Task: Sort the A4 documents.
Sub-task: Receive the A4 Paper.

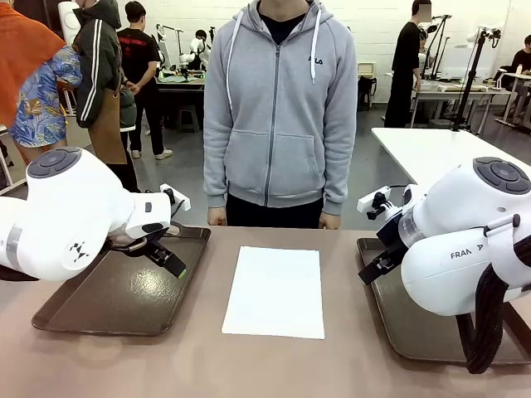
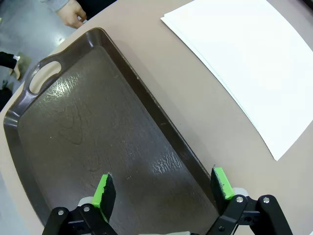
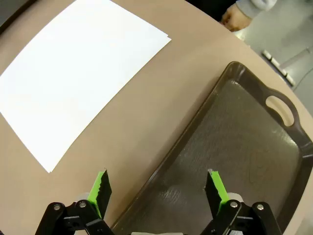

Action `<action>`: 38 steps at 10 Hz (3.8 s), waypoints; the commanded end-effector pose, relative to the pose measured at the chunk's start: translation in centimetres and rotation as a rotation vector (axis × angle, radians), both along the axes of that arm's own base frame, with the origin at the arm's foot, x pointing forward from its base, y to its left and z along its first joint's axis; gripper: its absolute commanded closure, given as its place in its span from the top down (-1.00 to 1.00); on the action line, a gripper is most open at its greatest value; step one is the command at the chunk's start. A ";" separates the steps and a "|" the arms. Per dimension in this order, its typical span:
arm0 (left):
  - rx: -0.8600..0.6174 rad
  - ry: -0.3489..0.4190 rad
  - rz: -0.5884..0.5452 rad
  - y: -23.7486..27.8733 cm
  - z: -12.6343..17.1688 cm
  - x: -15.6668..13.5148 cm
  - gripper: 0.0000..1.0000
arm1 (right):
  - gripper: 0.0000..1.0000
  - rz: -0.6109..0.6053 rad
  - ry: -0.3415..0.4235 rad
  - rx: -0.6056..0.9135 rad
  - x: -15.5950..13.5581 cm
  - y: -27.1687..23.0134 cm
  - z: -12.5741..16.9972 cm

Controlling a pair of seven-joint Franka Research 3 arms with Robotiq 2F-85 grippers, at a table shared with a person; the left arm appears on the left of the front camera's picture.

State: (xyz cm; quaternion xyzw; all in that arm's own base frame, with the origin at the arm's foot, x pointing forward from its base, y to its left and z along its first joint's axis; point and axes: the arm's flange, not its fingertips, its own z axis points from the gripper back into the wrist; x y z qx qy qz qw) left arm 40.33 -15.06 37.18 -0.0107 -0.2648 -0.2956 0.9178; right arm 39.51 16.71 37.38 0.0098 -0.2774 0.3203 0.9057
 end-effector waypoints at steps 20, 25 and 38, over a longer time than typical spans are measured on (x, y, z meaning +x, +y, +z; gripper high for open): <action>-0.376 0.066 -0.150 16.9 10.3 -10.3 1.00 | 1.00 0.081 -0.090 0.429 -7.9 -18.4 10.2; -0.465 0.028 -0.205 17.8 11.0 -11.6 1.00 | 1.00 0.059 -0.113 0.428 -7.8 -19.7 11.4; -0.438 0.079 -0.184 18.4 13.6 -8.3 1.00 | 1.00 0.031 -0.095 0.406 -4.3 -20.6 14.2</action>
